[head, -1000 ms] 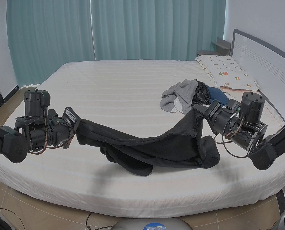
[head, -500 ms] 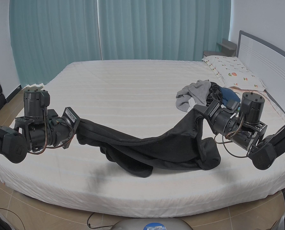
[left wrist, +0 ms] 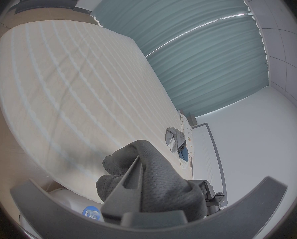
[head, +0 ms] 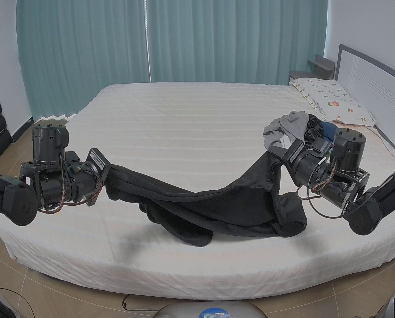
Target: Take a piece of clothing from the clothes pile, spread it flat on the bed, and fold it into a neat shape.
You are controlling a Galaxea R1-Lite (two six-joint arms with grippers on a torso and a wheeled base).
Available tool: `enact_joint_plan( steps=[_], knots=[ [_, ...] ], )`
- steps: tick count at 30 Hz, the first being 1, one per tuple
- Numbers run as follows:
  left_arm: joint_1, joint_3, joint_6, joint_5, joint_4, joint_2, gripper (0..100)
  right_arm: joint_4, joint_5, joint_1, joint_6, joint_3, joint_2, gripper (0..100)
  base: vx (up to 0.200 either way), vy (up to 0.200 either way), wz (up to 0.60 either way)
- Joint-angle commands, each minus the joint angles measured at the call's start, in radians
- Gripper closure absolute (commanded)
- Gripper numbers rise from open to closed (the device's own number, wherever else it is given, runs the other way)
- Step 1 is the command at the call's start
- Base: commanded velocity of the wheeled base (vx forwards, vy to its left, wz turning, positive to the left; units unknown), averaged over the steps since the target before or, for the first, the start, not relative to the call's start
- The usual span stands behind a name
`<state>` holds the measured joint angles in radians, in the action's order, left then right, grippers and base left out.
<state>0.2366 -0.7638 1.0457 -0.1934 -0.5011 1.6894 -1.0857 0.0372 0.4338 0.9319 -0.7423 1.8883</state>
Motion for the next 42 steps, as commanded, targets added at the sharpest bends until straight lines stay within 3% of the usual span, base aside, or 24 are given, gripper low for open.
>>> enact_joint_plan(
  steps=[1, 11, 23, 31, 42],
  knots=[
    [0.003, 0.003, 0.000, 0.000, -0.001, 0.000, 100, 0.000, 0.001, -0.003, -0.002, -0.006, -0.005, 100, 0.000, 0.000, 0.00],
    [0.017, 0.005, -0.004, 0.009, 0.009, -0.048, 100, 0.001, 0.000, -0.055, -0.015, 0.054, -0.040, 100, 0.000, 0.000, 0.00],
    [0.050, 0.012, -0.003, 0.011, 0.018, -0.037, 100, 0.003, -0.007, -0.047, -0.015, 0.147, -0.107, 100, 0.000, 0.000, 0.00],
    [0.078, 0.020, -0.003, 0.017, 0.068, -0.053, 100, 0.003, -0.022, -0.043, -0.019, 0.179, -0.170, 100, -0.200, 0.000, 0.00],
    [0.124, 0.075, -0.009, 0.078, 0.079, -0.221, 100, 0.033, -0.023, -0.024, -0.041, 0.253, -0.452, 100, -0.200, 0.000, 0.00]
  ],
)
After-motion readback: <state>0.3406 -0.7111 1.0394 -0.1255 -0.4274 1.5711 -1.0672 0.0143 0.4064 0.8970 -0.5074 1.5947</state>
